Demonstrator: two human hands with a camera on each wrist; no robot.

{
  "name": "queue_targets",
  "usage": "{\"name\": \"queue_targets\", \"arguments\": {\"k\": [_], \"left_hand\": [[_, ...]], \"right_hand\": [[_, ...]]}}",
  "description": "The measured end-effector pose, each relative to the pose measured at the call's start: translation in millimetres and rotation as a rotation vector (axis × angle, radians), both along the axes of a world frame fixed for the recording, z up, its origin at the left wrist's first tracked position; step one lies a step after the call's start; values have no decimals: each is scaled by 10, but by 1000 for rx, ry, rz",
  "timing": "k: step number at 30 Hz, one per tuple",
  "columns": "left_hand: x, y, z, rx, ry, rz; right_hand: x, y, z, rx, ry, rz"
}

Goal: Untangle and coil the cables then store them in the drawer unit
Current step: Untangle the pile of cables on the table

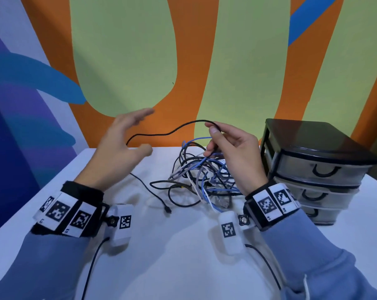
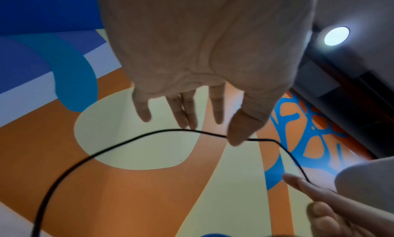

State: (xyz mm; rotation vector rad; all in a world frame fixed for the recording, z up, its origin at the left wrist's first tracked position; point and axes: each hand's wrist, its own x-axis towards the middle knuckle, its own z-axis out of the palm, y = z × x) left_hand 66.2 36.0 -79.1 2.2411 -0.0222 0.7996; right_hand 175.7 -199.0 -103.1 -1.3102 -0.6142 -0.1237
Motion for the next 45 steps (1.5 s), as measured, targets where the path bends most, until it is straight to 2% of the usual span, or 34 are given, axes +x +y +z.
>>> {"name": "queue_targets", "arguments": {"k": [4, 9, 11, 13, 15, 17, 20, 22, 24, 27, 30, 36, 42, 45], "left_hand": [[-18, -287, -25, 38, -6, -176], [-1, -449, -78, 68, -107, -212], [35, -420, -86, 18, -202, -167], [67, -357, -85, -96, -285, -85], [65, -284, -56, -230, -346, -16], [55, -199, -25, -328, -367, 55], [57, -86, -3, -418, -334, 147], [39, -43, 18, -417, -271, 166], [-15, -14, 58, -373, -172, 102], [-117, -51, 123, -264, -9, -89], [-176, -166, 134, -169, 88, -202], [-85, -334, 32, -109, 280, -210], [59, -302, -143, -36, 346, -121], [122, -199, -211, -76, 303, -19]], "right_hand": [[-43, 46, -23, -51, -42, 102], [-73, 71, -51, -195, -142, 183], [-71, 22, -44, -300, -216, 220], [-39, -35, -60, -502, -294, 221], [-1, -82, -76, -704, -352, 168], [41, -111, -80, -779, -369, 87], [96, -128, -80, -744, -386, -11], [120, -127, -99, -723, -365, -60], [136, -120, -112, -687, -316, -92], [135, -115, -112, -635, -269, -139], [143, -108, -124, -608, -252, -145], [127, -55, -134, -575, -118, -31], [-18, 8, -61, -331, 14, 261], [-81, 8, -12, -260, 133, 452]]}}
